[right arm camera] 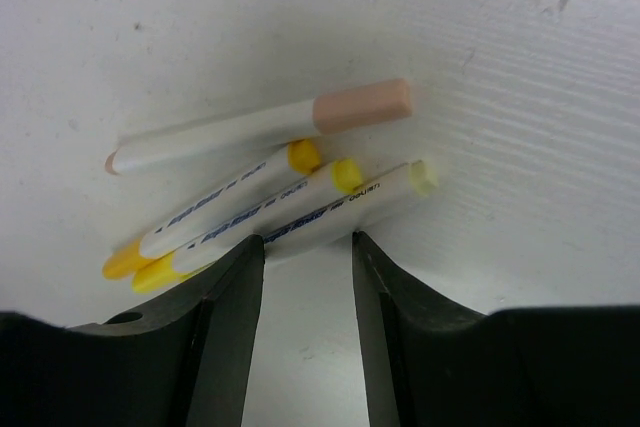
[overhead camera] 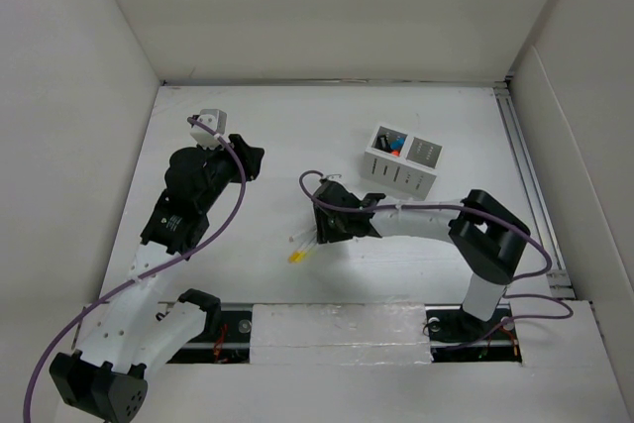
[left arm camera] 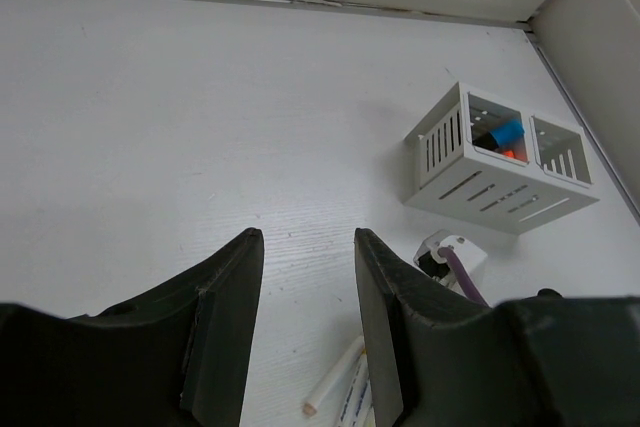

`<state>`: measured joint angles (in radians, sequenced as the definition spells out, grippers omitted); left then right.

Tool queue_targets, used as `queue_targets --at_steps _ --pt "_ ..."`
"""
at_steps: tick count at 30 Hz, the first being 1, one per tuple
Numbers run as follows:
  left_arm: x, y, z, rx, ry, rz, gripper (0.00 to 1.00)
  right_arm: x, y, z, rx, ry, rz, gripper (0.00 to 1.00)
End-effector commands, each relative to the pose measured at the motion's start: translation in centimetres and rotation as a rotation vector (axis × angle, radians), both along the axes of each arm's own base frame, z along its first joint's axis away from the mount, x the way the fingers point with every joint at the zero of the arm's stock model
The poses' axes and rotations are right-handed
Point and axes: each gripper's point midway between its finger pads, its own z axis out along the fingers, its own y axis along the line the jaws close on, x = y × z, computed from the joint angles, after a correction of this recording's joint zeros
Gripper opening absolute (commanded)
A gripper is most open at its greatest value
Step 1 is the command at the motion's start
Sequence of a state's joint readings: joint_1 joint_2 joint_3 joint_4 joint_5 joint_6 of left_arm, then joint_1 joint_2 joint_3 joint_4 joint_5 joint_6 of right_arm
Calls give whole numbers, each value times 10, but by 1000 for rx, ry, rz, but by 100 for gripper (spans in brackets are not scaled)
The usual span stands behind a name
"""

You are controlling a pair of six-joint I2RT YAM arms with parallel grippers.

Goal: Organize the desk

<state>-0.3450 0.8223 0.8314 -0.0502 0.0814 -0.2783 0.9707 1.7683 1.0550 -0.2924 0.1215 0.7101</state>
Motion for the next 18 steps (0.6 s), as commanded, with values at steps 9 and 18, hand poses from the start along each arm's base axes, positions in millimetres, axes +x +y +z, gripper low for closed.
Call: queue_targets --at_steps 9,18 --pt "1 -1 24 -20 -66 -2 38 19 -43 -6 -257 -114 -39 40" --pt "1 -2 25 -25 -69 -11 38 18 -54 3 -268 -144 -42 41"
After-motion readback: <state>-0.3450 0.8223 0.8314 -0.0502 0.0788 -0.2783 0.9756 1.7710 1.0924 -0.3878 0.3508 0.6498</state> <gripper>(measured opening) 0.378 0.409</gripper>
